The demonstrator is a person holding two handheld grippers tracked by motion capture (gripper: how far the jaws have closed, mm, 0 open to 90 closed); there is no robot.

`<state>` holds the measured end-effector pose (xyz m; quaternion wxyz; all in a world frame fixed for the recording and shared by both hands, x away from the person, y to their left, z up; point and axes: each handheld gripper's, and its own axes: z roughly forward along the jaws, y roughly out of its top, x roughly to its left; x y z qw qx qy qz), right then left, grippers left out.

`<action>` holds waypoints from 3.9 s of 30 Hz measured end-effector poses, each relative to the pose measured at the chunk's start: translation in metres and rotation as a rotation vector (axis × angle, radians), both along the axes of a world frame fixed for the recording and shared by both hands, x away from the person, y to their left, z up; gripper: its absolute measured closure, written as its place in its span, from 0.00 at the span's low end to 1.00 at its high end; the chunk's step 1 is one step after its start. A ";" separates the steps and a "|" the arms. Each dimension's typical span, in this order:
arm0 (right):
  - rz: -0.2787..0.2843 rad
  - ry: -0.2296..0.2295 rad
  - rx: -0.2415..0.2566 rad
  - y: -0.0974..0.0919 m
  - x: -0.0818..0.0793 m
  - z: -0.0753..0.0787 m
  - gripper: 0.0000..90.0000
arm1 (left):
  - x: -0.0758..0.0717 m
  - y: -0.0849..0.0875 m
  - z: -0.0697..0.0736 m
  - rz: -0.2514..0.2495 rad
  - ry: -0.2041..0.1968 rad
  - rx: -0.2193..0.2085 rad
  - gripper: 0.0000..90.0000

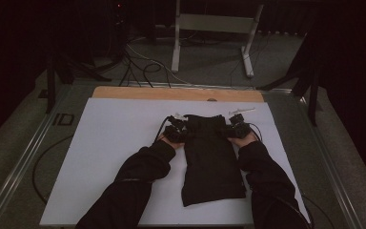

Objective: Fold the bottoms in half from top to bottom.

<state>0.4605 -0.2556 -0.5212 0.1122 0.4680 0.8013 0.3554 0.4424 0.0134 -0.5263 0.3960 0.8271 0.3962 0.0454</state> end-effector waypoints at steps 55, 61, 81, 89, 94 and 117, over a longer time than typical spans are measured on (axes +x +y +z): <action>0.097 -0.043 0.088 -0.004 -0.060 0.046 0.97 | -0.040 0.023 0.046 -0.137 -0.060 -0.044 0.95; 0.102 -0.070 0.077 -0.004 -0.080 0.052 0.97 | -0.055 0.024 0.050 -0.158 -0.061 -0.062 0.95; 0.153 -0.089 0.070 -0.001 -0.141 0.057 0.97 | -0.113 0.034 0.056 -0.216 -0.084 -0.090 0.95; 0.149 -0.083 0.075 -0.001 -0.162 0.054 0.97 | -0.135 0.035 0.049 -0.210 -0.089 -0.100 0.95; 0.166 -0.078 0.051 0.004 -0.174 0.048 0.97 | -0.146 0.038 0.042 -0.208 -0.083 -0.102 0.95; 0.195 -0.049 -0.007 0.011 -0.187 0.034 0.96 | -0.174 0.039 0.029 -0.206 -0.072 -0.069 0.95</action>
